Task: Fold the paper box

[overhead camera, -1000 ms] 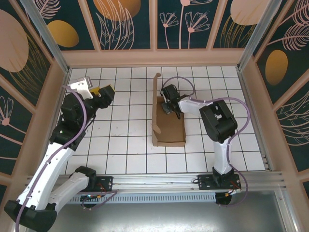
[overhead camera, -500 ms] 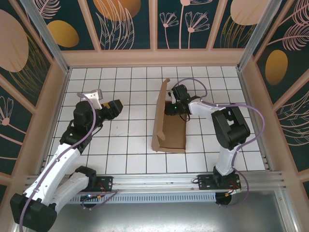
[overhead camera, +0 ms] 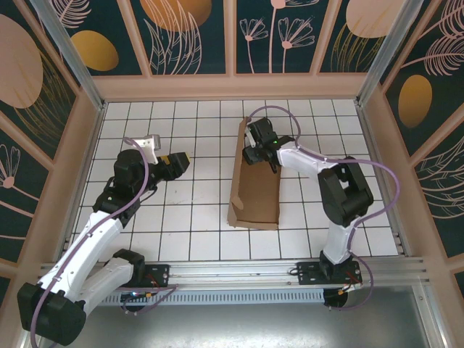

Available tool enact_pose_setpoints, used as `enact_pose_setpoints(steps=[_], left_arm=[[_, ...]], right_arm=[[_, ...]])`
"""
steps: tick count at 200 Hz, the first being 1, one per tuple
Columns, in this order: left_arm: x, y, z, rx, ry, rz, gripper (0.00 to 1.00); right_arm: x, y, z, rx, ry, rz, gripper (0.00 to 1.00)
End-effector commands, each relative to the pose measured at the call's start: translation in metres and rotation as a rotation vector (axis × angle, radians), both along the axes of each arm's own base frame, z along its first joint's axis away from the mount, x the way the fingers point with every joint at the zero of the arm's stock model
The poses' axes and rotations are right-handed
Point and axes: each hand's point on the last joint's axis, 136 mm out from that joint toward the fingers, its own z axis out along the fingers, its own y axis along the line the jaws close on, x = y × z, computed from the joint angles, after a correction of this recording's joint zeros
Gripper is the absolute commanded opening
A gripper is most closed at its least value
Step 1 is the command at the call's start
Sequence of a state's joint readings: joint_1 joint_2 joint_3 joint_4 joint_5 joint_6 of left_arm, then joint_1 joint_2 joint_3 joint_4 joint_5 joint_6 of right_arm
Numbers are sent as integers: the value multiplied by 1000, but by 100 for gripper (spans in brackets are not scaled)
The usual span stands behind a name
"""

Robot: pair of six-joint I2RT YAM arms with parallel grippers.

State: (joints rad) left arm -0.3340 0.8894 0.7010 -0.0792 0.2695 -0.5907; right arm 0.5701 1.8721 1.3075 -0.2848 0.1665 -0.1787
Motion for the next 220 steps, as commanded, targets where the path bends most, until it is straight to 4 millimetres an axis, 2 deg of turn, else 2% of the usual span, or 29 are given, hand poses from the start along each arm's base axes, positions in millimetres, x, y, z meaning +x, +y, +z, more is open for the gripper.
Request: enact_pose_setpoints(steps=[1, 28, 43, 47, 80, 107, 124, 150, 168, 182, 201, 220], left_arm=[[0, -7, 12, -5, -49, -42, 72], [0, -8, 9, -9, -42, -47, 72], [1, -5, 7, -1, -37, -28, 71], [2, -2, 6, 4, -32, -13, 71], [11, 20, 6, 52, -25, 121, 72], [15, 28, -3, 64, 15, 175, 72], [16, 29, -11, 74, 45, 184, 72], [14, 33, -24, 84, 75, 205, 71], [11, 31, -33, 82, 103, 194, 71], [8, 30, -42, 83, 135, 187, 70], [6, 28, -56, 93, 182, 173, 70], [7, 27, -72, 112, 249, 174, 70]], right_arm=[[8, -5, -19, -105, 21, 27, 65], [12, -2, -38, -87, 71, 30, 65], [12, 2, -45, -54, 97, 15, 60], [20, -10, -46, -38, 103, -24, 57], [28, -25, -42, 133, 165, -175, 40], [21, -50, -44, 212, 191, -358, 35], [7, -59, -48, 285, 223, -444, 28], [-17, -60, -42, 367, 259, -495, 28], [-29, -65, -35, 337, 242, -493, 32], [-34, -72, -33, 283, 221, -487, 33], [-37, -77, -40, 227, 217, -484, 32], [-34, -74, -43, 218, 213, -467, 32]])
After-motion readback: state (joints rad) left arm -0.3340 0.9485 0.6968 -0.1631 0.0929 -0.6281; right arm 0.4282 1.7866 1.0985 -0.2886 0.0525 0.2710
